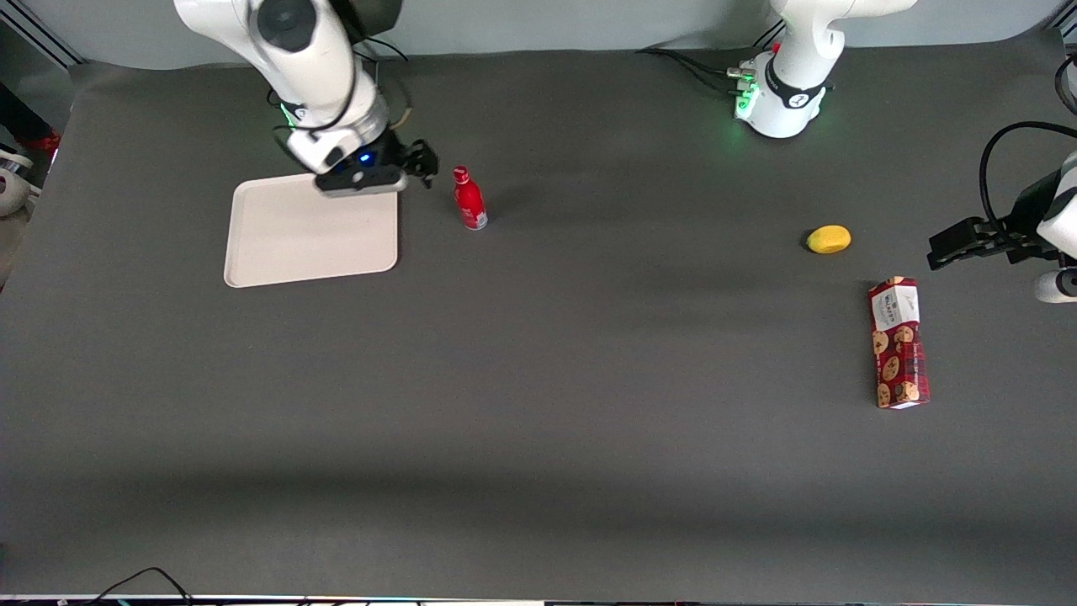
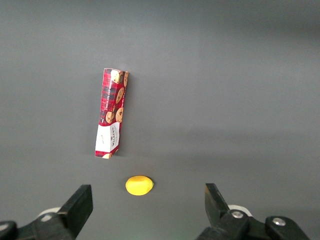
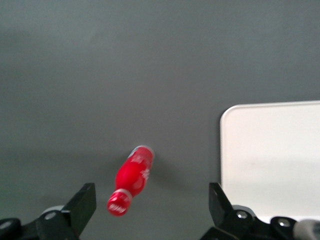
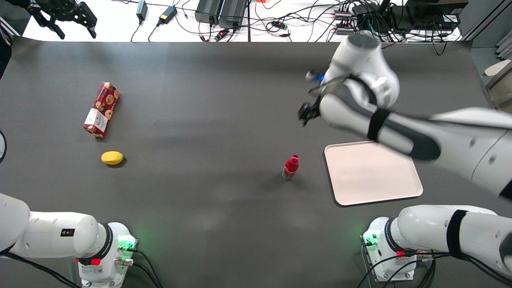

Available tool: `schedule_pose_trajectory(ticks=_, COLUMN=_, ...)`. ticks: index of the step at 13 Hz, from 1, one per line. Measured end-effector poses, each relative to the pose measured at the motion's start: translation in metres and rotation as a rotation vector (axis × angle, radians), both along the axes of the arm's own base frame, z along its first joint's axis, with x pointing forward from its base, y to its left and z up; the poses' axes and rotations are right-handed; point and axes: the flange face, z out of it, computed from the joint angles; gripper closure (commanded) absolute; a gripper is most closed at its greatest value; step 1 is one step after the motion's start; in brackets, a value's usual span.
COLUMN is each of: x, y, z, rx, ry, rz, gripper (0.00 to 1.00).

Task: Place coke bottle on tray
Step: 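Move the right gripper over the tray toward the red Coca-Cola bottle, then lower the right gripper around the bottle and close on it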

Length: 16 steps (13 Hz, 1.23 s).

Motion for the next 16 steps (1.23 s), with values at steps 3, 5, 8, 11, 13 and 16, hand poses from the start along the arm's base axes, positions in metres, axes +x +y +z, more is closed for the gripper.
schedule_pose_trajectory(ticks=3, x=-0.055, y=0.041, z=-0.042, rx=-0.007, ry=-0.052, rz=-0.004, gripper=0.0)
schedule_pose_trajectory(ticks=5, x=-0.069, y=0.045, z=-0.062, rx=-0.017, ry=-0.08, rz=-0.002, gripper=0.0)
schedule_pose_trajectory(ticks=8, x=-0.077, y=0.048, z=-0.078, rx=-0.009, ry=-0.091, rz=-0.018, gripper=0.0)
schedule_pose_trajectory(ticks=11, x=-0.077, y=0.052, z=-0.089, rx=0.012, ry=-0.074, rz=-0.021, gripper=0.0)
schedule_pose_trajectory(ticks=13, x=-0.075, y=0.051, z=-0.095, rx=0.016, ry=-0.055, rz=-0.026, gripper=0.0)
schedule_pose_trajectory(ticks=16, x=-0.075, y=0.047, z=-0.103, rx=0.01, ry=-0.031, rz=-0.033, gripper=0.02)
